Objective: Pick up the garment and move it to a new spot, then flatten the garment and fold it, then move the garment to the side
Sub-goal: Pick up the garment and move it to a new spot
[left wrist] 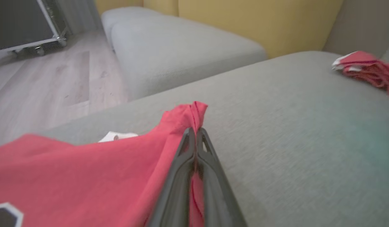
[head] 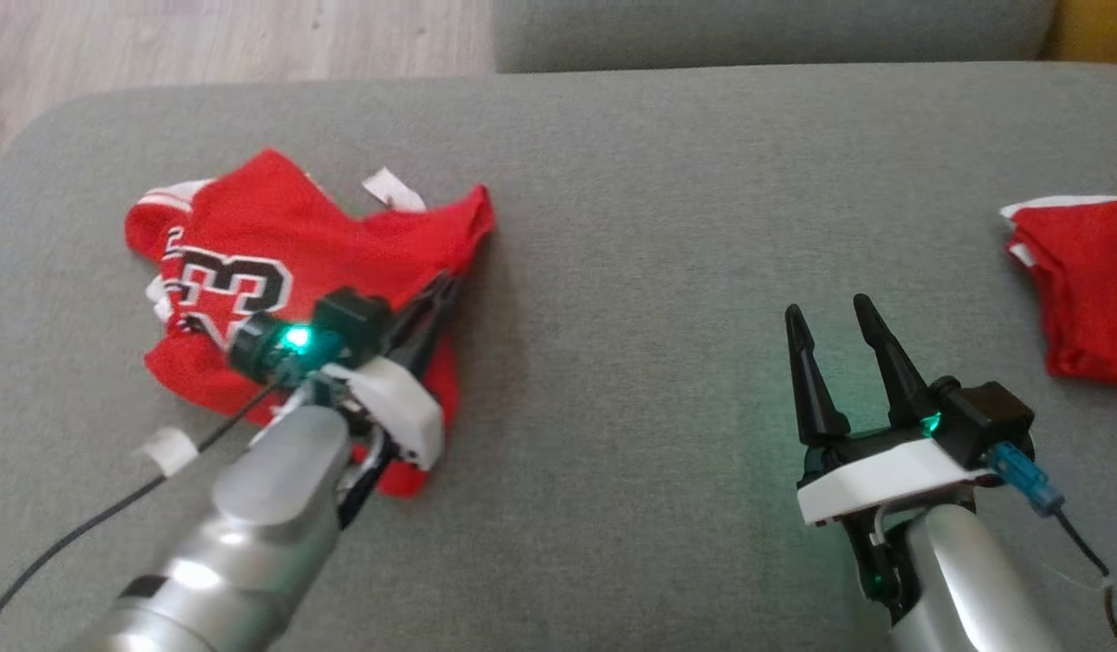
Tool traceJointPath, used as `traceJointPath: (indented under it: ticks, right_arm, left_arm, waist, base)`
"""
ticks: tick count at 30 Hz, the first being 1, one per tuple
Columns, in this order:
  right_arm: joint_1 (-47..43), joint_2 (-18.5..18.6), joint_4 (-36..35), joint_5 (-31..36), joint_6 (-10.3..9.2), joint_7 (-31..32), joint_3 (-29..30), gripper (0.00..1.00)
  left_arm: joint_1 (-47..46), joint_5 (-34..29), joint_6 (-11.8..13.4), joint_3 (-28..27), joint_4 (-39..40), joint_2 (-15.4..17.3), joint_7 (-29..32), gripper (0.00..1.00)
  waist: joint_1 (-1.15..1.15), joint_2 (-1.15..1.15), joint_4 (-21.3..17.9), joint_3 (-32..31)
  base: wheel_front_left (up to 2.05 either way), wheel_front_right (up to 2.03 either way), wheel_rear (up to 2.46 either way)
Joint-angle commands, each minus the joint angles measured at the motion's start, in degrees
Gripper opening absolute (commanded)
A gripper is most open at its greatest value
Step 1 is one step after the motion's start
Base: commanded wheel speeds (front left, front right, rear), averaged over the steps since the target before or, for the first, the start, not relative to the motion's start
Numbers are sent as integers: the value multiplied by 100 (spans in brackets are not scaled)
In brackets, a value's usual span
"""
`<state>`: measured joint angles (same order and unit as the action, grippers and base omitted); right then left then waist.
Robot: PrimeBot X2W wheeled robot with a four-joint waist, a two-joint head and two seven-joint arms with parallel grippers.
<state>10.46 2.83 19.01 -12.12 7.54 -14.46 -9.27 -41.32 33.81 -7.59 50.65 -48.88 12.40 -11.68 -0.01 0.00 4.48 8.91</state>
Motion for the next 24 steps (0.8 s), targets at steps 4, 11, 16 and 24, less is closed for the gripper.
traceJointPath:
  ticks: [4,11,16,24]
  right_arm:
    - [175,5,-202,-163,-5,-53,-219,100]
    - [303,5,-291,-357,-5,-53,-341,100]
    - [454,5,-430,-555,-5,-54,-455,100]
    - [721,5,-718,-956,-5,-54,-890,100]
  left_arm:
    - [-464,157,10,-72,575,-220,-221,0]
    - [-943,-4,119,-151,969,-513,-301,0]
    - [-1301,-63,196,-222,975,-626,-311,0]
    - [-2074,-148,214,-303,643,-783,-322,0]
  waist:
    - [1,0,-424,-134]
    - [1,0,-1184,38]
    - [1,0,-1677,260]
    - [1,0,-2548,735]
  base:
    - [0,0,0]
    - [0,0,0]
    - [0,0,0]
    - [0,0,0]
